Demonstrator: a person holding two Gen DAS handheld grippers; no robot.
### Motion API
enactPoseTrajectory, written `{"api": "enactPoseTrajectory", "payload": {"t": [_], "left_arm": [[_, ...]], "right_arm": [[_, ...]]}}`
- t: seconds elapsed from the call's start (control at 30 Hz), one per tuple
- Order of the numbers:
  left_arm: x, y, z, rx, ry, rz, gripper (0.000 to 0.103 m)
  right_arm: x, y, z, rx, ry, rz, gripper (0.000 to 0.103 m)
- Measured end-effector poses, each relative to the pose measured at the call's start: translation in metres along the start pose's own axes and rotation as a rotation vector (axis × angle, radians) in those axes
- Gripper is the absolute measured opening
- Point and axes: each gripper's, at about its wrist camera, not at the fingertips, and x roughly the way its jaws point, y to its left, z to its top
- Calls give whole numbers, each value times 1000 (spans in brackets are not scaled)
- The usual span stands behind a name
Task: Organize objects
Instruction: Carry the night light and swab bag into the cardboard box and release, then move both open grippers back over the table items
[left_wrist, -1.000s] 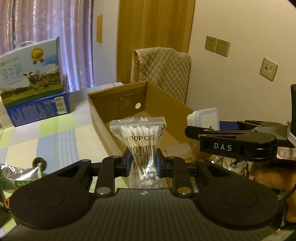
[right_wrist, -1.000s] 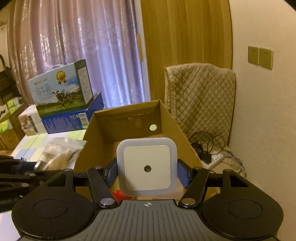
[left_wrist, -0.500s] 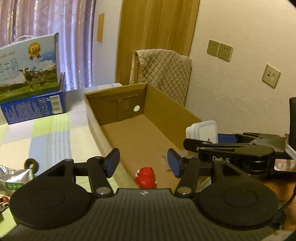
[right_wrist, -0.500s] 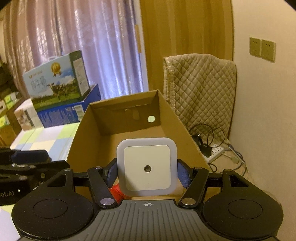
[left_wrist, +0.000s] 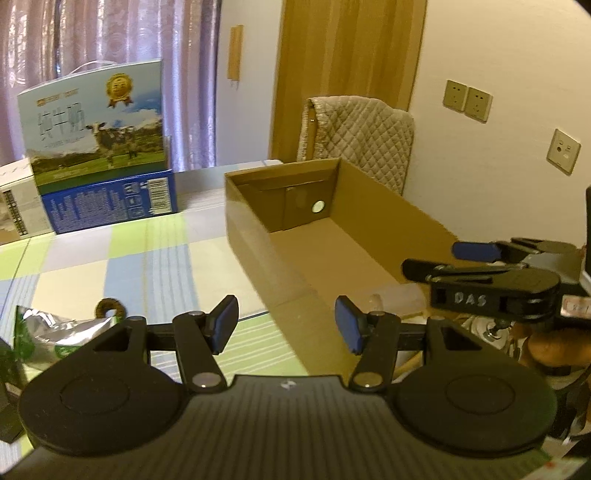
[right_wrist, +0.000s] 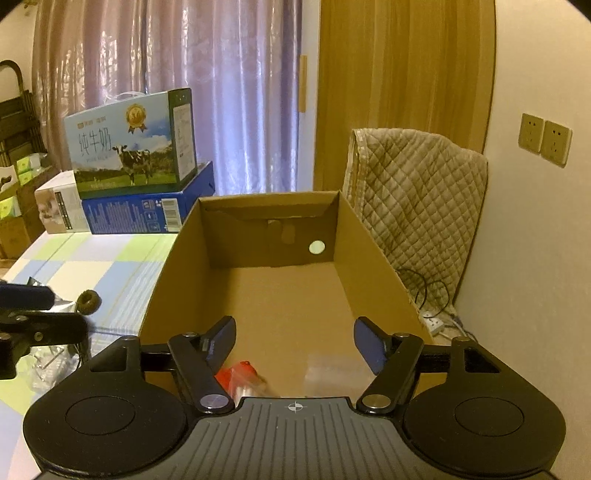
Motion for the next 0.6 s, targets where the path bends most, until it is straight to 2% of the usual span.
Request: {"api": "enactPoseTrajectory", "payload": {"t": [0.5,0.6], "left_arm": [[-28,61,-31,-33,17,114,55],[-39,82,-44,-43,25,152,57]], "right_arm": [[-5,31,6,-40,-65,28,69],[-11,42,7,-66,-115,53,69]]}}
